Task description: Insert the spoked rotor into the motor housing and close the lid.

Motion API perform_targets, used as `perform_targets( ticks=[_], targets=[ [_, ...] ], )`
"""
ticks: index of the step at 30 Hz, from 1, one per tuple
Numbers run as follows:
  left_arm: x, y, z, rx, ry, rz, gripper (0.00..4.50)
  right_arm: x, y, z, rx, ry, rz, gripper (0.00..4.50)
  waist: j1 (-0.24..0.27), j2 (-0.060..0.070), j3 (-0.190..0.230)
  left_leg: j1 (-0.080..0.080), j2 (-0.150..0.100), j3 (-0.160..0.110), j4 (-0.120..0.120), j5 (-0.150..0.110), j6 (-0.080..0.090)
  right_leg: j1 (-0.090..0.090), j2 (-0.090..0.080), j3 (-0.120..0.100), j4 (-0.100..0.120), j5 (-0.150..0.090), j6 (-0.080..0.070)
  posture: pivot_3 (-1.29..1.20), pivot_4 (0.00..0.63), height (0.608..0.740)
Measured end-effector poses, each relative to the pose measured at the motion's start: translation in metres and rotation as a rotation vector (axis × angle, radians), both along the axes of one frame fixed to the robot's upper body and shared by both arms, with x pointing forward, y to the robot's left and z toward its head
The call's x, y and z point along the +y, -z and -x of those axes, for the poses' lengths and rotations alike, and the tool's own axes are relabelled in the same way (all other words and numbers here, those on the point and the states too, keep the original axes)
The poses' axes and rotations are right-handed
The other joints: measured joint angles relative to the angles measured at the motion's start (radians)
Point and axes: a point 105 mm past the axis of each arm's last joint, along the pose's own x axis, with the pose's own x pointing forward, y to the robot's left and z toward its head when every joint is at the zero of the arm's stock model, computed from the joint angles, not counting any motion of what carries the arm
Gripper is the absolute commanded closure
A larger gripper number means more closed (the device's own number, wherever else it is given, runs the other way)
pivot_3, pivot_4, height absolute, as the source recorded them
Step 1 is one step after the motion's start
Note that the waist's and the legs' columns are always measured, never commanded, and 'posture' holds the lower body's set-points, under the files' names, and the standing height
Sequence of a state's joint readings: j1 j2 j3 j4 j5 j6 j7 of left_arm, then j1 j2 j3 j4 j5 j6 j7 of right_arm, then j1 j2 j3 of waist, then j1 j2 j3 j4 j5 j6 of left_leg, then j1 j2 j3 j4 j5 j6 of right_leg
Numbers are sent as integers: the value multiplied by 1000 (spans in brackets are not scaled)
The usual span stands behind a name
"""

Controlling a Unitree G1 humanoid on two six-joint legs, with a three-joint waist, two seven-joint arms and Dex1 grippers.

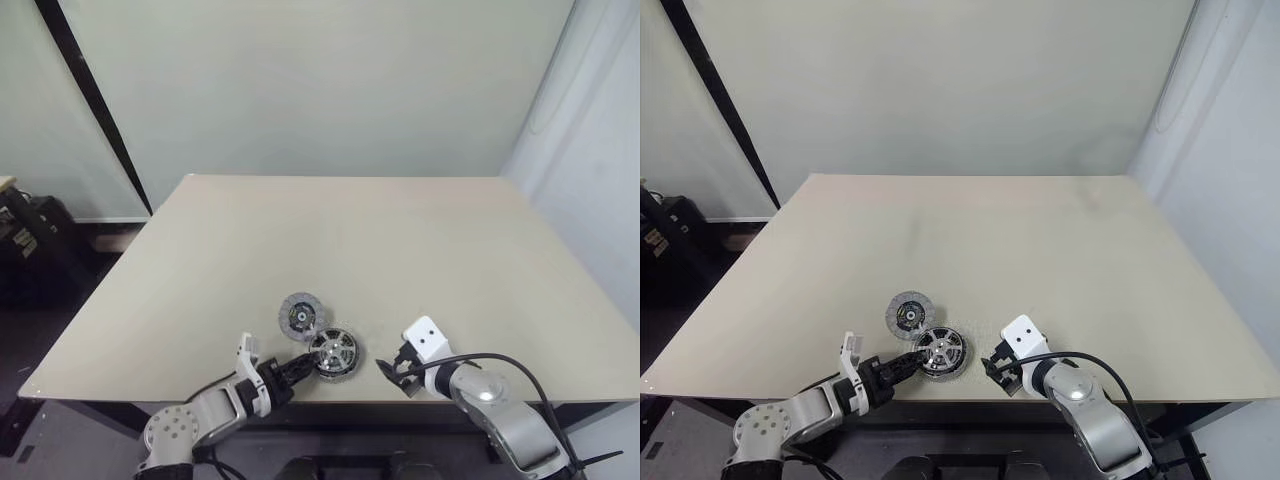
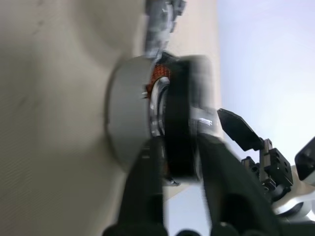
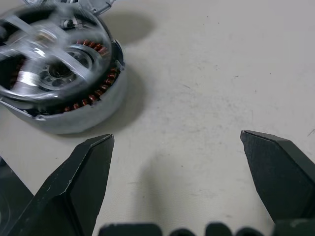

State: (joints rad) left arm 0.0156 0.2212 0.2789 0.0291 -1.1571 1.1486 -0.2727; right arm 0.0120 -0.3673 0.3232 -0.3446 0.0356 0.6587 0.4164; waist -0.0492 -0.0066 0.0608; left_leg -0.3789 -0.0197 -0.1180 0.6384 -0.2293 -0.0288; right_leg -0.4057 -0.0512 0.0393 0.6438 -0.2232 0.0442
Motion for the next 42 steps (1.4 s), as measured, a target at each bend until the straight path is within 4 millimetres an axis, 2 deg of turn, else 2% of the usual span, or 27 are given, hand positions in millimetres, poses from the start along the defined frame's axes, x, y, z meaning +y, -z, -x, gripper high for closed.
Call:
perform_targets(
  ticks=[3, 9, 14, 17, 19, 26, 28, 33, 38, 42],
  targets=[
    [-1, -5, -2, -26, 8, -5, 1606, 0, 0, 0, 0, 1, 0, 0, 0, 0, 0, 0, 0, 0, 0, 0, 0, 0, 0, 0, 0, 0, 0, 0, 0, 740],
    [-1, -19, -2, -92, 54, -61, 1606, 0, -1, 0, -6, 2, -3, 0, 0, 0, 0, -1, 0, 0, 0, 0, 0, 0, 0, 0, 0, 0, 0, 0, 0, 740],
    [-6, -50, 0, -244, 150, -124, 1606, -6, -8, -8, -45, 50, -19, 0, 0, 0, 0, -1, 0, 0, -2, 0, 1, -1, 0, 0, 0, 0, 0, 0, 0, 740],
    [-3, -68, 1, -340, 198, -176, 1573, -12, -17, -17, -94, 100, -38, 616, 0, 0, 0, -1, 0, 0, -3, 0, 1, -1, 0, 0, 0, 0, 0, 0, 0, 740],
    [1, -72, 2, -369, 221, -219, 1573, -11, -20, -19, -107, 104, -45, 1307, -1, 0, 0, 0, 0, 1, -4, 0, 1, -1, 0, 0, 0, 0, 0, 0, 0, 740],
    [24, -65, 8, -354, 219, -309, 1573, -3, -22, -19, -111, 98, -77, 3896, 0, 1, 1, 0, 0, 1, -6, 1, 2, -3, 0, 1, -1, 0, 0, 0, 0, 740],
    [31, -64, 7, -370, 185, -331, 1573, 1, -22, -18, -109, 90, -88, 4483, 0, 1, 1, 0, 0, 0, -7, 1, 2, -3, 0, 1, -2, 0, 0, 0, 0, 740],
    [52, -56, 6, -389, 119, -409, 1573, 22, -21, -11, -84, 18, -128, 4483, 0, 2, 1, 0, 1, 0, -7, 0, 0, -3, 0, 1, -2, 0, 0, 0, 0, 740],
    [58, -49, 13, -358, 101, -409, 1573, 36, -20, -5, -66, -31, -150, 4483, 0, 2, 1, 0, 0, 1, -6, 0, 0, -3, -1, 1, -2, 0, 0, 0, 0, 740],
    [59, -39, 21, -317, 108, -409, 1573, 43, -23, 0, 24, -14, -264, 4483, 0, 2, 1, 0, 1, -1, -7, 0, 0, -3, 0, 0, -2, 0, 0, 0, 0, 740]
  ],
)
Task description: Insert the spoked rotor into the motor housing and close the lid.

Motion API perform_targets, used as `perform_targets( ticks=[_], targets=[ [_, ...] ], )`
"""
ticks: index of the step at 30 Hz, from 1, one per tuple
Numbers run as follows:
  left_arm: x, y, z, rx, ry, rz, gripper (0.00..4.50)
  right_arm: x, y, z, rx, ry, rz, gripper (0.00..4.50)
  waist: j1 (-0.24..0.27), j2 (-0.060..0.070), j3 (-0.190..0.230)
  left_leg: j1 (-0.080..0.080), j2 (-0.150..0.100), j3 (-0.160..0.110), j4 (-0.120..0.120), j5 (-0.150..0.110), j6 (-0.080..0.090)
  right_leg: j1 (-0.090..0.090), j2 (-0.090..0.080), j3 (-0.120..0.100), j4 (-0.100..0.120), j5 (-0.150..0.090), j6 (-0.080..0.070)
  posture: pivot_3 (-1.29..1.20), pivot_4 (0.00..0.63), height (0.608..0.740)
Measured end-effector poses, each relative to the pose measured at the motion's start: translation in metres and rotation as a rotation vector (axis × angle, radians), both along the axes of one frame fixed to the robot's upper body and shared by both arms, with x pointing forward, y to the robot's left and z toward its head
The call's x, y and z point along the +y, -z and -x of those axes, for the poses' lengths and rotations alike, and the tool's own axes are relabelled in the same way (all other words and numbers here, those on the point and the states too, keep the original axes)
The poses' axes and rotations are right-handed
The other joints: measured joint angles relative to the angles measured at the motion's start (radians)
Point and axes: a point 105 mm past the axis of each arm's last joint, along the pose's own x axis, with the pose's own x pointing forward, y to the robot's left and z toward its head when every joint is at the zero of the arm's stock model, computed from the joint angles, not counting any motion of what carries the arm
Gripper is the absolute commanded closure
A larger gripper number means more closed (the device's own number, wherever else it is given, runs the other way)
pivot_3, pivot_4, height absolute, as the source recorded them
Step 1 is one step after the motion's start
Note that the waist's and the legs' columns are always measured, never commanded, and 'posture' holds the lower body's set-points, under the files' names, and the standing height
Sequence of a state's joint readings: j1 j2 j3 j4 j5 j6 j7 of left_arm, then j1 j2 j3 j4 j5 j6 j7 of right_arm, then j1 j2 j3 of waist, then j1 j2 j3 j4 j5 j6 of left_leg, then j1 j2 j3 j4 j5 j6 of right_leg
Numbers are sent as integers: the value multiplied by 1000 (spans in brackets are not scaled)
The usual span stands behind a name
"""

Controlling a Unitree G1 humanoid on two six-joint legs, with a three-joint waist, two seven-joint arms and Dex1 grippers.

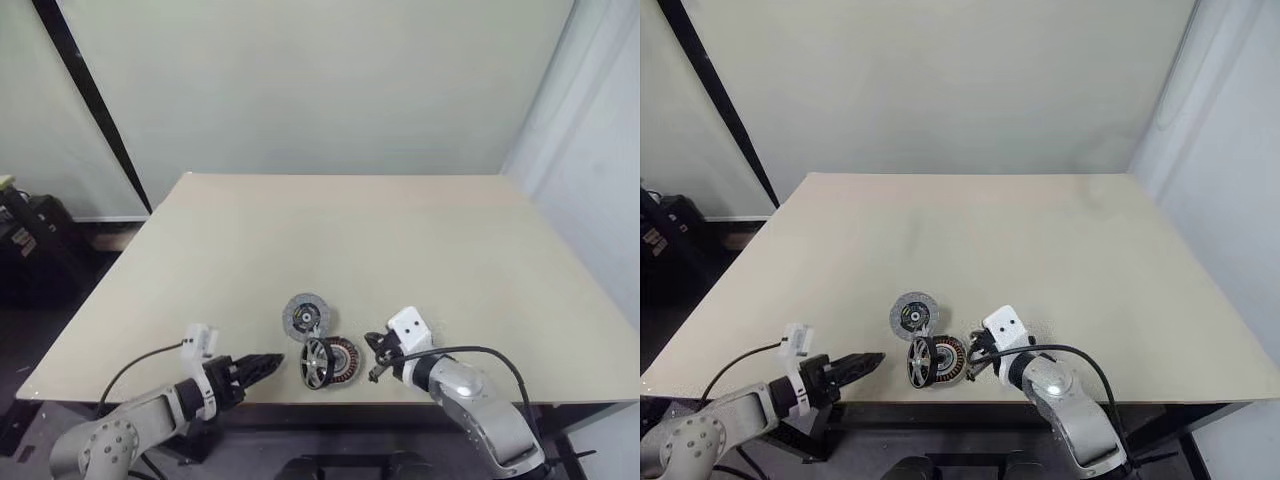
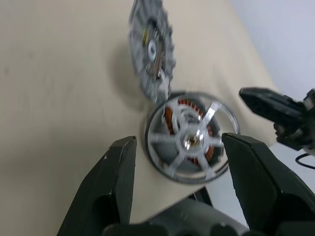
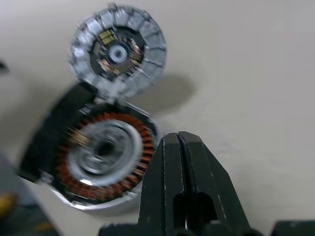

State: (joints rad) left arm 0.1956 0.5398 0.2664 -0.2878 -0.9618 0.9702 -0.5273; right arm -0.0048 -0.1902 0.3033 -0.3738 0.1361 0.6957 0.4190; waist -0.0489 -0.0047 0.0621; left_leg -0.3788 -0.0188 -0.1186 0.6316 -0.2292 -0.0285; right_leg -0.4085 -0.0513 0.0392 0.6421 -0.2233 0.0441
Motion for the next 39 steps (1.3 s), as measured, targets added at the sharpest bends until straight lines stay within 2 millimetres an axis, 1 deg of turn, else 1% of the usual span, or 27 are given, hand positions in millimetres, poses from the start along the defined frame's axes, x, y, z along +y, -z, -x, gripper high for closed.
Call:
perform_targets(
  ticks=[3, 6, 9, 12, 15, 17, 21, 27, 36, 39],
  targets=[
    [-2, 3, 3, -3, 15, 3, 1573, 6, -4, 10, 111, -35, -89, 4483, 0, 0, 0, 0, 0, 0, 0, 0, 0, 0, 0, 0, 0, 0, 0, 0, 0, 740],
    [2, 1, 2, -83, 21, -23, 1573, 10, -3, 22, 218, -72, -141, 3872, 0, 0, 0, 0, 0, 1, 0, 0, -1, 0, 0, 1, 0, 0, 0, 0, 0, 740],
    [6, 6, 2, -127, 31, -69, 1573, 10, -1, 26, 243, -93, -111, 2835, -1, 1, 0, 0, 0, 1, 0, -1, -1, 0, -1, 0, -1, 0, 0, 0, 0, 740],
    [8, 11, 4, -132, 37, -83, 1573, 8, 0, 24, 240, -85, -84, 1730, -1, 1, 1, 0, 0, 1, 0, -1, -1, -1, -1, 0, -1, 0, 0, 0, 0, 740],
    [9, 11, 3, -150, 30, -88, 1573, 11, 0, 25, 249, -81, -92, 654, -1, 1, 1, -1, 0, 1, 0, -1, -1, -1, -1, 0, -1, 0, 0, 0, 0, 740],
    [9, 11, 2, -157, 29, -91, 1573, 14, 0, 25, 264, -77, -102, 21, -1, 1, 0, -1, 0, 1, 0, -1, -1, -1, -1, 0, -1, 0, 0, 0, 0, 740],
    [8, 13, 3, -160, 38, -101, 1573, 20, -1, 26, 295, -67, -126, 21, -1, 1, 0, 0, 0, 1, -1, -1, -1, -1, -1, 0, -1, 0, 0, 0, 0, 740],
    [2, 17, 4, -154, 55, -97, 1573, 39, -9, 30, 376, -69, -239, 21, -1, 2, 1, 0, 1, 1, 0, -1, -1, -1, 0, 0, -1, 0, 0, 0, 0, 740],
    [-1, 19, 5, -148, 80, -102, 1573, 44, -1, 29, 423, -66, -206, 21, -1, 3, 2, 0, 1, 1, -1, -1, -1, -1, 0, 0, -1, 0, 0, 0, 0, 740],
    [-1, 21, 8, -139, 86, -108, 1573, 47, 2, 29, 433, -69, -203, 618, -1, 3, 2, 0, 1, 1, -1, -1, -1, -1, 0, 0, -1, 0, 0, 0, 0, 740]
  ],
)
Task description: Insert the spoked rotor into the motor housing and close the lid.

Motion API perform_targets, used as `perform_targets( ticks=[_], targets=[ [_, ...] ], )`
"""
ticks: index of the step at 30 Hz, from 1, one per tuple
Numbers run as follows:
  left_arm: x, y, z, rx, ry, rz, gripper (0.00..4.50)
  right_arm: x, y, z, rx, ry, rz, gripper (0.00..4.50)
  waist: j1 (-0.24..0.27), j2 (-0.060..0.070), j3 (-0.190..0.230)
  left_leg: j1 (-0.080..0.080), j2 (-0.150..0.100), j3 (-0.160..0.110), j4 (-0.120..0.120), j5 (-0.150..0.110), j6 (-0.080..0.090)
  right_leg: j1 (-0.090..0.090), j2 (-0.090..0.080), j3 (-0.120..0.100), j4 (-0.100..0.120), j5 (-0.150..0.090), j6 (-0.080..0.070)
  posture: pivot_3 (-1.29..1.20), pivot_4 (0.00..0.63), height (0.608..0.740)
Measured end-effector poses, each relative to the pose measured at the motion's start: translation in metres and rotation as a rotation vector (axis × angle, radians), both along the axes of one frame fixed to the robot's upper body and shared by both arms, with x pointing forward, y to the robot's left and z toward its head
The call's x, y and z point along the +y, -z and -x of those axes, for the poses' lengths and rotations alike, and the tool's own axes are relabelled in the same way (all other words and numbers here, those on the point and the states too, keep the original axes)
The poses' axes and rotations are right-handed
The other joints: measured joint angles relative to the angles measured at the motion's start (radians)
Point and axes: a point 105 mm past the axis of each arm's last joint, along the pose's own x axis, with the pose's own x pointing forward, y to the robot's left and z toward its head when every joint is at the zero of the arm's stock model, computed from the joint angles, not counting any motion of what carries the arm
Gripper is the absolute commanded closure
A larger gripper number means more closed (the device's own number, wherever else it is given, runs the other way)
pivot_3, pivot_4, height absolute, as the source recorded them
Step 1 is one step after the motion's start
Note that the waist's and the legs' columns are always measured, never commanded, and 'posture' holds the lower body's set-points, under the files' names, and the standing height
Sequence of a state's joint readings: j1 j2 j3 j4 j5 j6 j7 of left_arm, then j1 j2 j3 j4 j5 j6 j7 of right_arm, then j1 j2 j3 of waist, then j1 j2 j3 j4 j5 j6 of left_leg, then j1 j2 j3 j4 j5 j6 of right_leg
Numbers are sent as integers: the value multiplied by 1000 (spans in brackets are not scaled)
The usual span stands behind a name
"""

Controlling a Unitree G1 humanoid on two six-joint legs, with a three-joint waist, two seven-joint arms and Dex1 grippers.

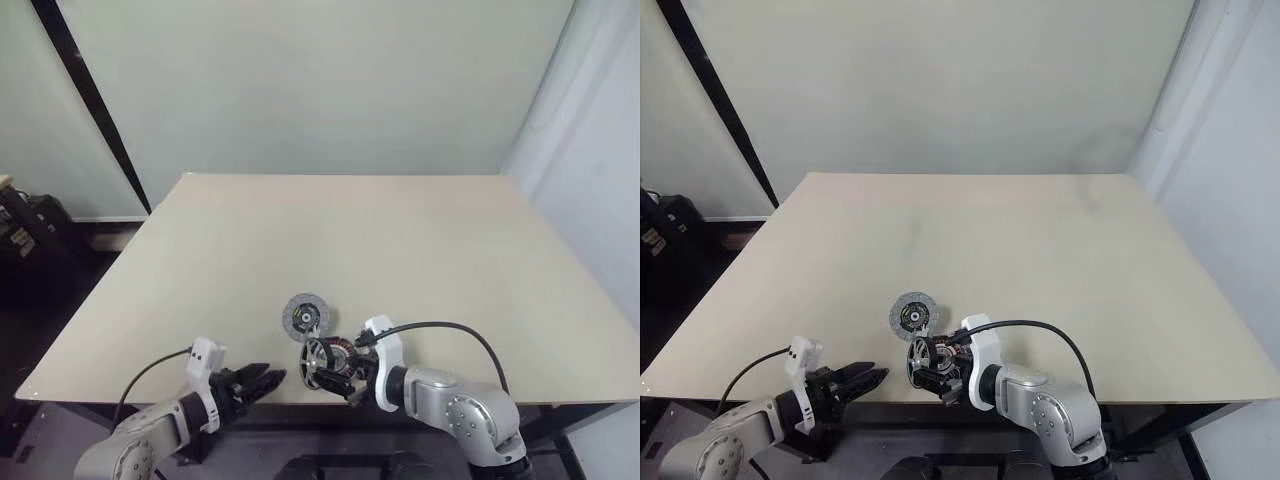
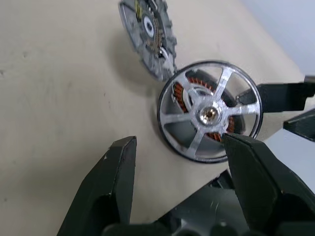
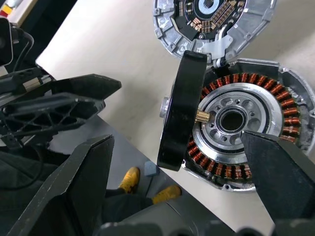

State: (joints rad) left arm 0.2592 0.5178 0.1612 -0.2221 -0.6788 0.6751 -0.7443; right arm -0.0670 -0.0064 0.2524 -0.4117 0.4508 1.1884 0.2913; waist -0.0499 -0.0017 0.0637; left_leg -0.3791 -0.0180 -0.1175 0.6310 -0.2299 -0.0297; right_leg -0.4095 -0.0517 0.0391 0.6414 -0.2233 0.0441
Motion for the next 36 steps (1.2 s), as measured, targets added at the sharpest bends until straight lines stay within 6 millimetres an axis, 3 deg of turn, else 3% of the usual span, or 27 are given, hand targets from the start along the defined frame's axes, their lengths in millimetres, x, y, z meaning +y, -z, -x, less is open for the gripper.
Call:
perform_targets(
  ticks=[10, 25, 36],
  targets=[
    [0, 1, 4, 10, 18, 6, 1573, 7, 4, -1, 37, 6, -35, 4123, 0, 0, 0, 0, 0, 0, 0, 0, 0, 0, 0, 0, 0, 0, 0, 0, 0, 740],
    [-3, 4, 6, 19, 32, -2, 1573, -9, -11, -5, 187, 59, -259, 4161, 0, 1, 1, 0, 0, 0, 0, 0, 0, 0, 0, 0, 0, 0, 0, 0, 0, 740],
    [-5, 4, 5, 15, 32, -1, 1573, -16, -13, -12, 183, 95, -253, 4161, 0, 1, 1, 0, 0, 0, -1, 0, 0, -1, 0, 0, 0, 0, 0, 0, 0, 740]
  ],
)
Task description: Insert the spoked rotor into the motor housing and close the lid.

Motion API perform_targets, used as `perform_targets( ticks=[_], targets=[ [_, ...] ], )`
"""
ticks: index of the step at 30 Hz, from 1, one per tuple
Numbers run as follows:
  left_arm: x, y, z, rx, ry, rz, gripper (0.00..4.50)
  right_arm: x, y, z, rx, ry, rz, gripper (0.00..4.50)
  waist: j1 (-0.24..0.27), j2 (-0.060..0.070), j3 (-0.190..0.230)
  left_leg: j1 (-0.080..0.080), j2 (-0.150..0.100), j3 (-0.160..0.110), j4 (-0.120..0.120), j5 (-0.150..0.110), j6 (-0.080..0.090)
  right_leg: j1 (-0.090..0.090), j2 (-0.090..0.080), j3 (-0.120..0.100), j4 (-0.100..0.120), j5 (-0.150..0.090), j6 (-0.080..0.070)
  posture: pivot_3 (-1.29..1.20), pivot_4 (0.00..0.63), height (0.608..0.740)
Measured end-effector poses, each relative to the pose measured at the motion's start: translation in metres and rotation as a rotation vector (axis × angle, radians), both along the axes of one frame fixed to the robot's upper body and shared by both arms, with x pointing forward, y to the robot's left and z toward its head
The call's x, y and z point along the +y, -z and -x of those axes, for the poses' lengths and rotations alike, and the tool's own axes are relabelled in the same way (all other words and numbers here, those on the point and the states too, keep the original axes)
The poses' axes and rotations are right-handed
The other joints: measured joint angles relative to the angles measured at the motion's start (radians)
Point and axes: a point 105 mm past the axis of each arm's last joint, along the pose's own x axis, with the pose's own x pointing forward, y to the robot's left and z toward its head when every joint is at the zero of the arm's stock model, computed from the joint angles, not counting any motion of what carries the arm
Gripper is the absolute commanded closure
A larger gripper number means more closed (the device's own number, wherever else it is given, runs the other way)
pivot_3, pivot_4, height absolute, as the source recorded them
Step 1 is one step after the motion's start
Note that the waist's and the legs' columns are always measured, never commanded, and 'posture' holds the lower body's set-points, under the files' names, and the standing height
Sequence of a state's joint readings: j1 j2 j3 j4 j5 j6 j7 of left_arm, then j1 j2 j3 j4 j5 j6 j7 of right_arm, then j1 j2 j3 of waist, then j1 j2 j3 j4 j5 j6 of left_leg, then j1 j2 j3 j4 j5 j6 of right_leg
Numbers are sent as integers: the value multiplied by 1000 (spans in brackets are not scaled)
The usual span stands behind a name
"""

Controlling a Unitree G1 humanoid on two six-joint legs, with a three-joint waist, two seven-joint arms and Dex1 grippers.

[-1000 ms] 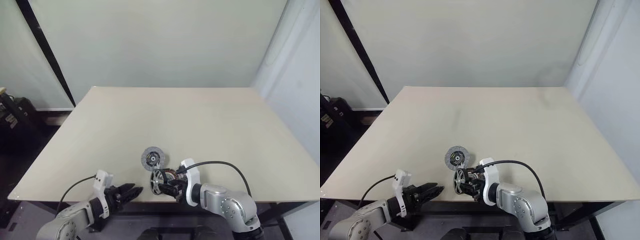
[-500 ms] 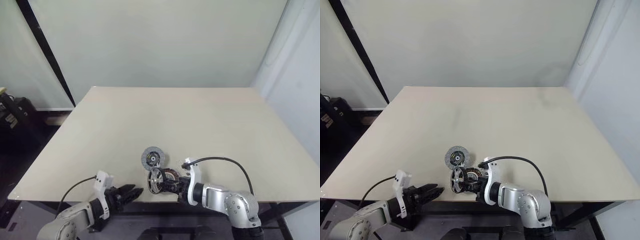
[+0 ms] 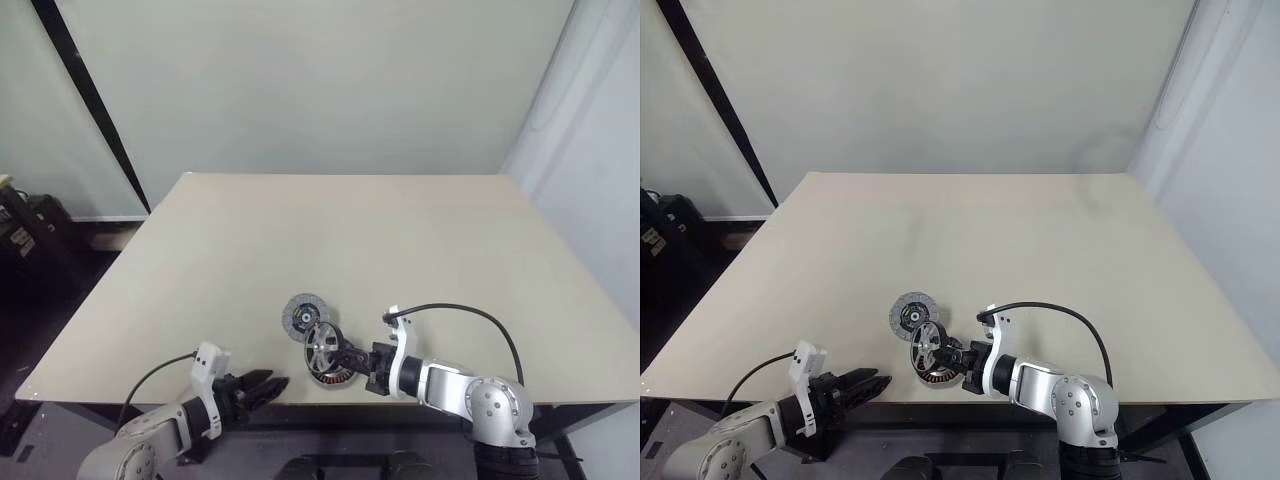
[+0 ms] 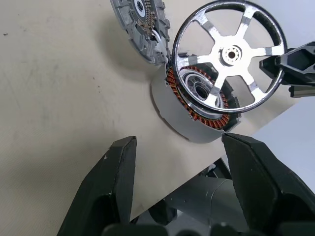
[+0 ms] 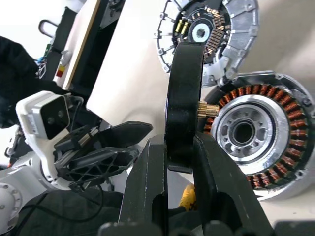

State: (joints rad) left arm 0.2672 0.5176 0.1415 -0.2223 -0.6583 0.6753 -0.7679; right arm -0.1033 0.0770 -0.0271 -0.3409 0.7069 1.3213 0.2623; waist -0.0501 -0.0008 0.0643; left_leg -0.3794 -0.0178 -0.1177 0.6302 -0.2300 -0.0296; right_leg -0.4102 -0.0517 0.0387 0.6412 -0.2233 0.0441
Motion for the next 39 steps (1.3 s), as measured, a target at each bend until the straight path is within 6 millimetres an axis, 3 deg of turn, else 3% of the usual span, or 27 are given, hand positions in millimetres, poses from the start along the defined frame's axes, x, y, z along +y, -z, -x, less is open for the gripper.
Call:
perform_targets(
  ticks=[7, 8, 14, 23, 30, 33, 36, 39],
  targets=[
    [1, 1, 0, 1, -1, -12, 1573, -5, 6, 0, 0, -5, 37, 4161, 0, 0, 0, 0, 0, 0, 0, 0, 0, 0, 0, 0, 0, 0, 0, 0, 0, 740],
    [1, 1, 0, 1, -1, -13, 1573, -6, 7, 0, -4, -6, 43, 3601, 0, 0, 0, 0, 0, 0, 0, 0, 0, 0, 0, 0, 0, 0, 0, 0, 0, 740],
    [1, 1, -1, -2, -1, -16, 1573, -13, 20, 1, 20, 15, 106, 1751, 0, 0, -1, 0, 0, 0, 0, 0, 0, 0, 0, 0, 0, 0, 0, 0, 0, 740],
    [-1, -2, -5, -15, 2, -14, 1573, -27, 1, -6, -102, 54, 162, 1751, 0, -1, -1, 0, 0, 0, 0, 0, 0, 0, 0, 0, 0, 0, 0, 0, 0, 740],
    [-2, 1, -6, -7, 1, -10, 1573, -51, 1, -20, -275, 83, 403, 1751, 0, -1, -1, 0, 0, 1, 0, 0, 0, 0, 0, 0, -1, 0, 0, 0, 0, 740],
    [-3, 1, -7, -9, 6, -8, 1573, -53, -2, -28, -402, 94, 495, 2299, 0, -1, -1, 0, 0, 1, 0, 0, 0, 0, 0, 0, -1, 0, 0, 0, 0, 740],
    [-4, 0, -8, -13, 8, -7, 1573, -53, 6, -30, -521, 40, 627, 3400, 0, -1, -1, 0, 0, 1, 0, 0, 0, 0, 0, 0, -1, 0, 0, 0, 0, 740],
    [-4, 0, -8, -13, 8, -7, 1573, -42, 4, -28, -596, 8, 619, 4454, 0, -1, -1, 0, 0, 1, 0, 1, 2, 0, 0, 0, -1, 0, 0, 0, 0, 740]
  ],
)
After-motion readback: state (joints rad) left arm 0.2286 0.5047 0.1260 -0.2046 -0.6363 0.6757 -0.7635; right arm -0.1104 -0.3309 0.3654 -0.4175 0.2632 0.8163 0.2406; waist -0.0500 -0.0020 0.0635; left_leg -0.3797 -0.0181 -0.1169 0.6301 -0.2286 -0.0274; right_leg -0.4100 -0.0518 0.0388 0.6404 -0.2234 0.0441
